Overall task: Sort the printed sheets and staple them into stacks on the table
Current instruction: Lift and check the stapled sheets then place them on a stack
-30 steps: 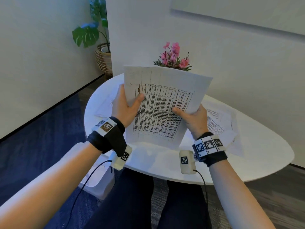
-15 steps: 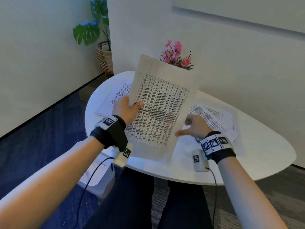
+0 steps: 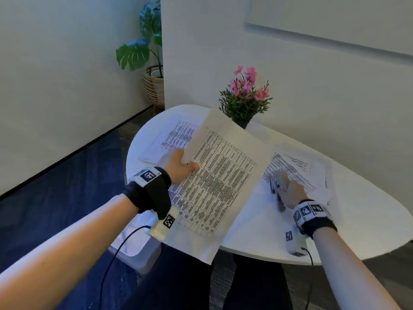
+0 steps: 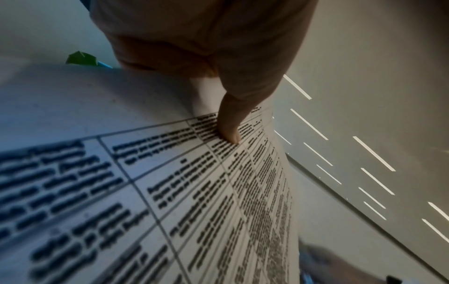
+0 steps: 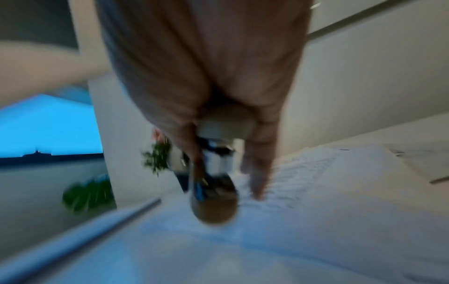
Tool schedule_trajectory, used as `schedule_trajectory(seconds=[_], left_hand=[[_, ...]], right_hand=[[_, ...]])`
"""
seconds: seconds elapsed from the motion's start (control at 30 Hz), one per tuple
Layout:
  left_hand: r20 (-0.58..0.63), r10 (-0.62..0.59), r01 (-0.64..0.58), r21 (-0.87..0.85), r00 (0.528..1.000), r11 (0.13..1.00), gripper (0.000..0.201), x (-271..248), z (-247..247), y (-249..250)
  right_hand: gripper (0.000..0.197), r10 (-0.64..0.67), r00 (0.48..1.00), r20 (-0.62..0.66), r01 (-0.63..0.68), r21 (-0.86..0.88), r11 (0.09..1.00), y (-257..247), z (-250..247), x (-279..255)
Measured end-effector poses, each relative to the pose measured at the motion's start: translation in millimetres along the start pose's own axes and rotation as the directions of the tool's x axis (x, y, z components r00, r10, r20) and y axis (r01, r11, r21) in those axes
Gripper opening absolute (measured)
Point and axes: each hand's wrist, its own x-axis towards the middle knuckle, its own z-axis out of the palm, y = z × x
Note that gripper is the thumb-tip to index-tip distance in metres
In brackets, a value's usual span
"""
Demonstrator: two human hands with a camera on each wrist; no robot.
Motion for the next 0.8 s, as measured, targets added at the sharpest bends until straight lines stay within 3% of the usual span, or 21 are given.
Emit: schedule_trajectory(seconds=[0.07, 0.13, 0.17, 0.23, 0.3, 0.37, 0.43, 0.5, 0.63, 0.73, 0.8], left_hand=[[0.016, 0.010, -0.011, 0.043, 1.000, 0.999, 0.029, -0.8, 2.4, 0.4], [0.024, 0.015, -0.017, 0.075, 1.000, 0.997, 0.027, -1.5, 6.0, 2.2], [0.028, 0.020, -0.023, 0.086, 0.999, 0.996, 0.027, -2.0, 8.0, 3.5], [0.037, 0.043, -0.047, 0.116, 0.998, 0.992, 0.028, -4.2, 12.9, 7.8], [0.044, 0.081, -0.087, 0.155, 0.996, 0.984, 0.028, -5.9, 18.9, 12.6], [0.046, 0.123, -0.130, 0.198, 0.991, 0.972, 0.028, -7.5, 24.2, 18.1], [0.054, 0.156, -0.164, 0.230, 0.986, 0.959, 0.027, -8.8, 28.2, 23.4], [0.059, 0.174, -0.183, 0.245, 0.983, 0.952, 0.026, -9.7, 31.4, 26.6], [0.054, 0.170, -0.179, 0.250, 0.984, 0.952, 0.024, -12.7, 36.5, 27.2], [0.058, 0.174, -0.183, 0.255, 0.983, 0.949, 0.029, -13.6, 39.9, 26.7], [0.060, 0.179, -0.188, 0.250, 0.982, 0.950, 0.029, -13.9, 41.6, 26.8]], right_hand=[[0.034, -0.028, 0.991, -0.129, 0.071, 0.348, 0.935, -6.1, -19.0, -12.4], [0.028, 0.002, 0.939, -0.344, 0.214, 0.589, 0.779, -17.1, -42.1, -20.7], [0.029, 0.024, 0.901, -0.434, 0.309, 0.679, 0.666, -27.3, -54.3, -28.4], [0.038, 0.079, 0.831, -0.550, 0.492, 0.794, 0.357, -53.5, -81.7, -47.4], [0.050, 0.105, 0.818, -0.565, 0.565, 0.824, 0.031, -79.1, -104.9, -60.9], [0.052, 0.129, 0.827, -0.548, 0.562, 0.813, -0.152, -105.4, -120.5, -71.8], [0.033, 0.139, 0.838, -0.528, 0.545, 0.821, -0.168, -126.1, -124.2, -76.5], [0.022, 0.125, 0.846, -0.519, 0.532, 0.837, -0.126, -142.5, -120.8, -80.6], [0.028, 0.029, 0.861, -0.508, 0.508, 0.857, -0.082, -158.8, -107.8, -84.8], [0.037, 0.011, 0.872, -0.490, 0.489, 0.871, -0.050, -161.0, -99.6, -82.1], [0.034, 0.006, 0.877, -0.481, 0.481, 0.876, -0.030, -162.0, -96.1, -80.8]])
